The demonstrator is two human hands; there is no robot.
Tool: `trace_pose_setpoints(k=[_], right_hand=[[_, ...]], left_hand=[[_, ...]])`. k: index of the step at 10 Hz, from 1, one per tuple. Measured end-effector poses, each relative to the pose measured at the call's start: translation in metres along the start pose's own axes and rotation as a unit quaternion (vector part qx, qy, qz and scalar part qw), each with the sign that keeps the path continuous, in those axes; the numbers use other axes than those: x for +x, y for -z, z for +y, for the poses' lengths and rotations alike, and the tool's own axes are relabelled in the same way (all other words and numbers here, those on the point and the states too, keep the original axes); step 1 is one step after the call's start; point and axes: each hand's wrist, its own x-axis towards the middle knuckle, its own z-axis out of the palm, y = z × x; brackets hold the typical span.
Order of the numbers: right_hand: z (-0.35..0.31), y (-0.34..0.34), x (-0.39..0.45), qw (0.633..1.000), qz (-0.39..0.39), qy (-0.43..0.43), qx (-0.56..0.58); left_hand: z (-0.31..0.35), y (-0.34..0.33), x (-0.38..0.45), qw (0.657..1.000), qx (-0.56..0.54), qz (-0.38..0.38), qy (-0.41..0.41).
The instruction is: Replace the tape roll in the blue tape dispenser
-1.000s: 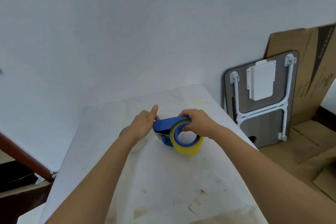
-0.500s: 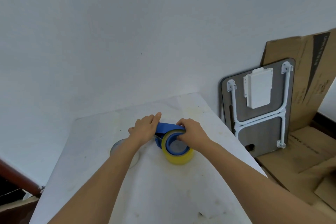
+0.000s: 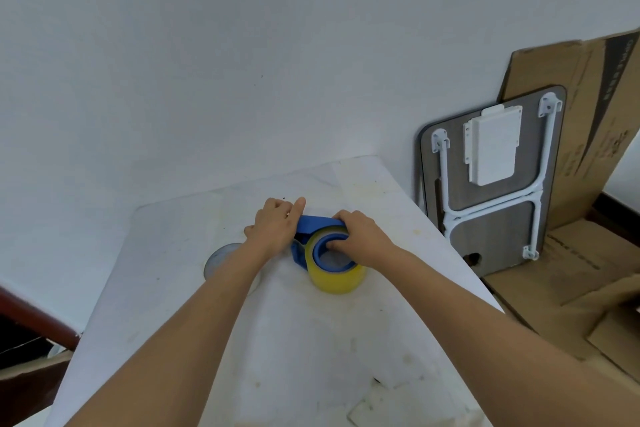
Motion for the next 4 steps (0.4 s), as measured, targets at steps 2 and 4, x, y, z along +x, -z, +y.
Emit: trace_pose_setpoints(k=[2, 4], right_hand=[[-0.002, 0.007, -0.005, 1.000, -0.009, -0.013, 0.011], [-0.013, 0.012, -0.028, 0.998, 0.048, -0.021, 0.027]], left_hand=[[0.002, 0.019, -0.021, 0.998, -0.036, 0.044, -0.025], [-0.010, 0.033, -0.053, 0.996, -0.053, 0.066, -0.029]])
